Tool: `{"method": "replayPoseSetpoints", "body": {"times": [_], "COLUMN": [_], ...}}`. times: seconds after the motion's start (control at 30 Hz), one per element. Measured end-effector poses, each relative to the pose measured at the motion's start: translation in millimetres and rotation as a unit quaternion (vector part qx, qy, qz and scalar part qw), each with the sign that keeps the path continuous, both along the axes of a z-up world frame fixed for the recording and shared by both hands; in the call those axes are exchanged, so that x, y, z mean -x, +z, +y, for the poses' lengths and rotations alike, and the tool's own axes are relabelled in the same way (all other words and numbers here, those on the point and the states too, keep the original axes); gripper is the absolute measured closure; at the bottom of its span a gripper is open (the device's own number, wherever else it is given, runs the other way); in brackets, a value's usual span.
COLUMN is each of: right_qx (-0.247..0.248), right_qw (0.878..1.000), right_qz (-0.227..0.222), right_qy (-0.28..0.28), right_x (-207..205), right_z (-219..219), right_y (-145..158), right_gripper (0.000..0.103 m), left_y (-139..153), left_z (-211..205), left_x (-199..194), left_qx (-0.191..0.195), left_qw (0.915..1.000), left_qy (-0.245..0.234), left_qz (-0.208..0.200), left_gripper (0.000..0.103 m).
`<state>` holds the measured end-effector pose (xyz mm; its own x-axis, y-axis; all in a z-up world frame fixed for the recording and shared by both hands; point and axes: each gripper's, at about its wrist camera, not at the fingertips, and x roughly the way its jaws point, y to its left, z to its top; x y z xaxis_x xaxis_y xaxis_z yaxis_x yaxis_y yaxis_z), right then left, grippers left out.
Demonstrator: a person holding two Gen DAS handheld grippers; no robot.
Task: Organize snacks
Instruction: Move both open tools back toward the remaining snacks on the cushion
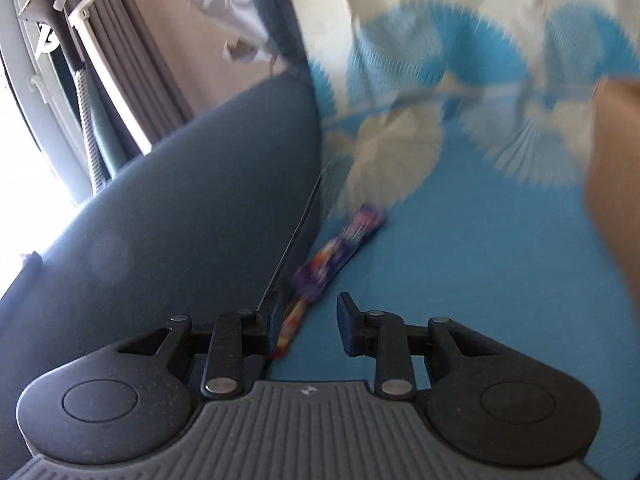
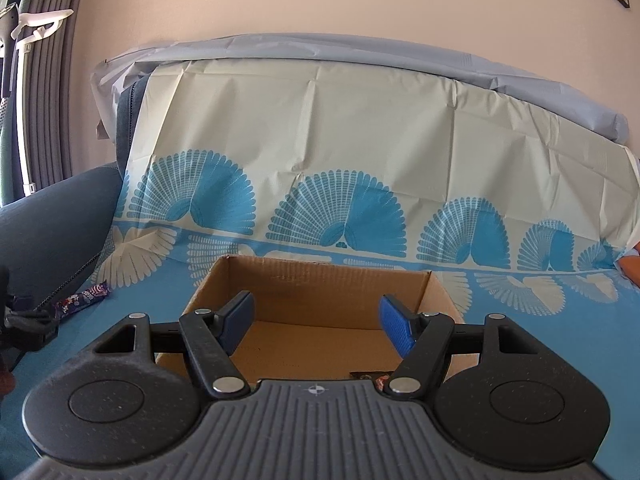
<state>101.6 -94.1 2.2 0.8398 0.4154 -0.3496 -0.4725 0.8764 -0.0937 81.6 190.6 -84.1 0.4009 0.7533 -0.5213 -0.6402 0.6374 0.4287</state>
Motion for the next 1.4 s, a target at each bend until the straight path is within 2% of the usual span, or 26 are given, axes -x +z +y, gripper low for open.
{"method": "replayPoseSetpoints", "body": {"times": [0.1,0.17,0.27,0.37,0.47,0.57,0.6,0.63,0.83,0.93,1.0,1.07,1.13,1.23,1.3,1.37,1.4], "right_qx": [0.002,0.004,0.004,0.005,0.008,0.01,0.01,0.009,0.014,0.019,0.021,0.021,0.021,0.024,0.028,0.033,0.035], "right_qw": [1.0,1.0,1.0,1.0,1.0,1.0,1.0,1.0,1.0,0.999,0.999,0.999,0.999,0.999,0.999,0.999,0.999], "right_qz": [0.004,0.005,0.009,0.014,0.015,0.016,0.016,0.017,0.017,0.014,0.013,0.013,0.013,0.011,0.009,0.006,0.004], "right_qy": [0.004,0.009,0.014,0.016,0.02,0.021,0.02,0.02,0.022,0.024,0.025,0.025,0.026,0.029,0.034,0.039,0.041], "right_x": [-2.1,-4.2,-7.9,-10.4,-11.5,-13.4,-14.0,-14.1,-14.0,-12.6,-11.5,-10.4,-9.5,-8.2,-6.6,-4.6,-3.6], "right_z": [6.7,11.0,16.3,20.4,23.5,25.4,25.7,25.8,29.1,31.6,32.9,33.8,35.3,38.6,40.6,43.2,44.2], "right_y": [-2.0,-3.0,-4.2,-5.7,-7.2,-7.4,-7.6,-7.8,-9.7,-10.5,-11.0,-11.5,-11.6,-12.3,-12.9,-13.3,-13.4], "right_gripper": [0.032,0.032,0.032,0.032,0.032,0.032,0.032,0.032,0.032,0.032,0.032,0.032,0.032,0.032,0.032,0.032,0.032], "left_y": [-26.3,-32.7,-42.0,-48.9,-49.9,-49.3,-48.6,-47.7,-39.1,-27.4,-17.1,-7.2,0.8,3.4,-0.8,-0.7,1.8], "left_z": [19.6,27.4,30.5,35.4,40.9,47.6,50.5,53.1,55.1,40.5,31.4,21.7,11.5,-1.6,-1.1,1.5,5.2], "left_x": [0.6,-4.3,-13.0,-21.7,-24.1,-23.4,-22.5,-21.2,-12.8,-4.5,3.9,12.0,17.1,15.3,11.5,13.0,14.6], "left_qx": [-0.014,-0.019,-0.044,-0.059,-0.054,-0.035,-0.024,-0.015,0.009,0.021,0.055,0.105,0.14,0.191,0.236,0.269,0.273], "left_qw": [0.9985,0.9977,0.995,0.9928,0.9933,0.9941,0.9944,0.9947,0.9964,0.9982,0.9982,0.9934,0.9848,0.9685,0.9563,0.9458,0.9433], "left_qy": [0.03,0.036,0.042,0.048,0.051,0.059,0.063,0.067,0.066,0.048,0.024,-0.021,-0.071,-0.129,-0.141,-0.143,-0.139], "left_qz": [0.043,0.055,0.08,0.093,0.088,0.084,0.081,0.077,0.053,0.028,-0.002,-0.041,-0.074,-0.094,-0.098,-0.112,-0.128], "left_gripper": [0.07,0.068,0.061,0.06,0.062,0.079,0.087,0.09,0.096,0.096,0.096,0.096,0.096,0.095,0.093,0.084,0.073]}}
